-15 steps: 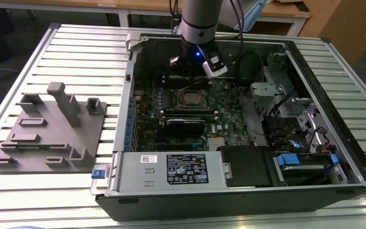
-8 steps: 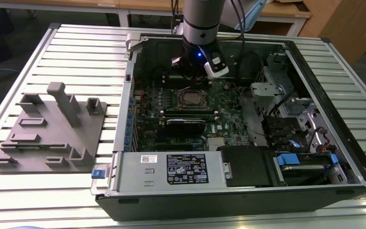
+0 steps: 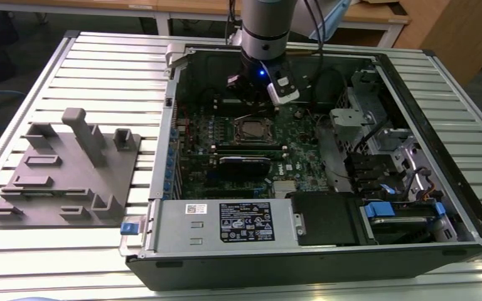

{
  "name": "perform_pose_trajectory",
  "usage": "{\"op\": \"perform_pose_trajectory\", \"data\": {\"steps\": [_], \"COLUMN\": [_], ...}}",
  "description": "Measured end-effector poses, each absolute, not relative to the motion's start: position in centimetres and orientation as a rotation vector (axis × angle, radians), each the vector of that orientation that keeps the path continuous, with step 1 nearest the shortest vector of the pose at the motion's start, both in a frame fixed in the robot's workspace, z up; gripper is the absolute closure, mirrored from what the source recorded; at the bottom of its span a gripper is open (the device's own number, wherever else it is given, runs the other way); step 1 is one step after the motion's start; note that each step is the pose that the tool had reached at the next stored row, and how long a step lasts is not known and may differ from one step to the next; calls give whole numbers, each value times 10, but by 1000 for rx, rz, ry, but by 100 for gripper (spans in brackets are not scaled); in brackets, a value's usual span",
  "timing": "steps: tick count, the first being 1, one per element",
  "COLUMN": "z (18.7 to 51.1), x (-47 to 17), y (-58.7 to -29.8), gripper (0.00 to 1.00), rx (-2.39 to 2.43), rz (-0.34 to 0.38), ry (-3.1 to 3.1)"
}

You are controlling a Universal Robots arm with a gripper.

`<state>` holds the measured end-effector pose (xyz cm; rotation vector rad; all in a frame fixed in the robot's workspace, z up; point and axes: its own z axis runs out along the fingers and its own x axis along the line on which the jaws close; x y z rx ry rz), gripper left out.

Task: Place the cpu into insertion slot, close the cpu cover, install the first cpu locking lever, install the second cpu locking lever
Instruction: 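Install the first cpu locking lever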

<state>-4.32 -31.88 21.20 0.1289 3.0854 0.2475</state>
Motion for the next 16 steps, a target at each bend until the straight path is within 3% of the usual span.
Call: {"op": "perform_pose_trajectory", "data": {"steps": [16], "z": [210], "x": [-43], "y": [-314], "gripper": [90], "rx": [325], "rz": [237], "ry": [3061]}}
